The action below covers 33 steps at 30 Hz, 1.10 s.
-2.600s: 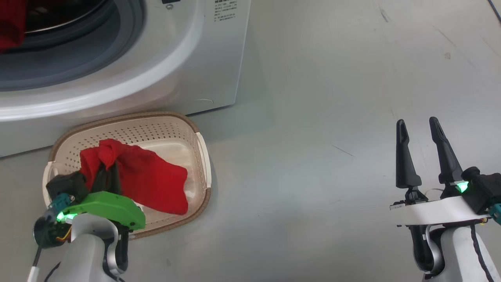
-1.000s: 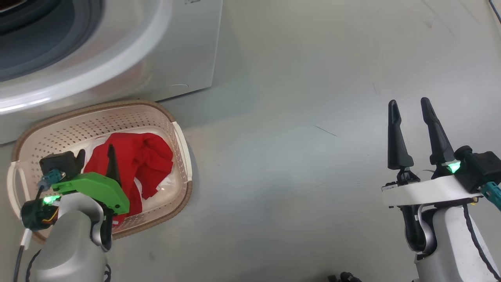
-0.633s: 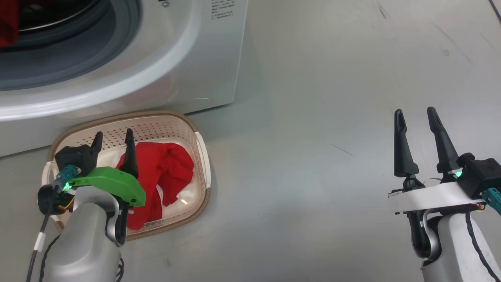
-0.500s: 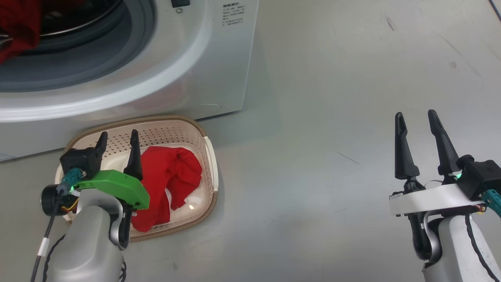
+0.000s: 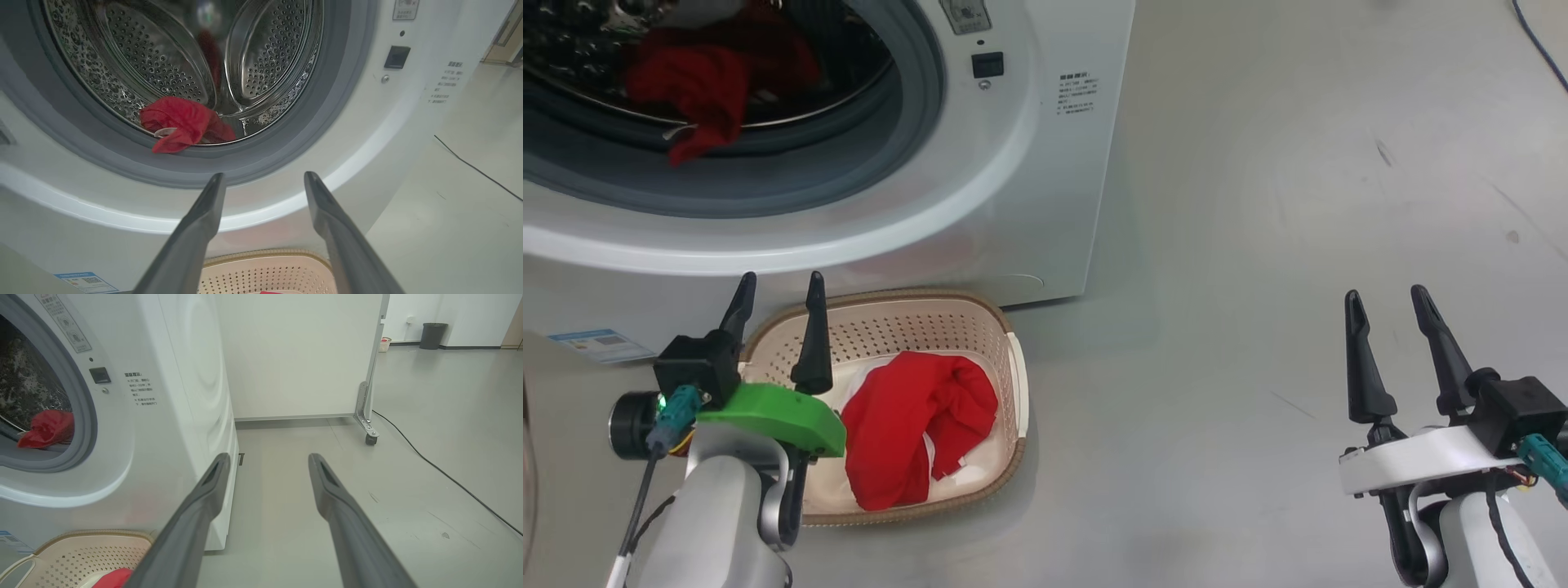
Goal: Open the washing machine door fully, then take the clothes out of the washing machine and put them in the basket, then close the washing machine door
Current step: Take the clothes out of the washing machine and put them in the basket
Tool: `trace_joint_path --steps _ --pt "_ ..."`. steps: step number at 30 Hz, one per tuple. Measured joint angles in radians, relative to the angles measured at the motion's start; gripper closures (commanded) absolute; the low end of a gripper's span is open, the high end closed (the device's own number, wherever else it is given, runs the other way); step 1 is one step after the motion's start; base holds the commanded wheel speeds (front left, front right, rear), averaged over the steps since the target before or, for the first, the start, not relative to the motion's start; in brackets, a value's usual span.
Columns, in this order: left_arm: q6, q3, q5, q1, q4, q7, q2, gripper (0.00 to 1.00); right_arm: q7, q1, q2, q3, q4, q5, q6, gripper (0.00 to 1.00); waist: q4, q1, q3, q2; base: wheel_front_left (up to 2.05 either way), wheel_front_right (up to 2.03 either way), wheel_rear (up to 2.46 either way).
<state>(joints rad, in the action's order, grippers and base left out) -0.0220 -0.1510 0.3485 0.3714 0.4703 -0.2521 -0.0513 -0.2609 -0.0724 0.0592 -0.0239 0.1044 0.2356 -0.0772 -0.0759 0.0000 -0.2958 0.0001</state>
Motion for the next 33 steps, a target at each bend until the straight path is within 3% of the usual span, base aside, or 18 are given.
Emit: trace_joint_path --steps 19,33 --pt "0.036 -0.004 -0.025 -0.252 -0.16 0.0 0.001 0.0 0.0 0.106 -0.002 -0.012 0.02 -0.018 0.0 0.0 0.052 0.0 0.184 0.0 0.0 0.0 0.0" --pt "0.054 -0.017 -0.025 -0.324 -0.236 0.0 0.001 0.0 0.0 0.133 -0.003 -0.015 0.008 -0.026 0.001 0.0 0.046 -0.0001 0.214 0.0 0.0 0.0 0.0"
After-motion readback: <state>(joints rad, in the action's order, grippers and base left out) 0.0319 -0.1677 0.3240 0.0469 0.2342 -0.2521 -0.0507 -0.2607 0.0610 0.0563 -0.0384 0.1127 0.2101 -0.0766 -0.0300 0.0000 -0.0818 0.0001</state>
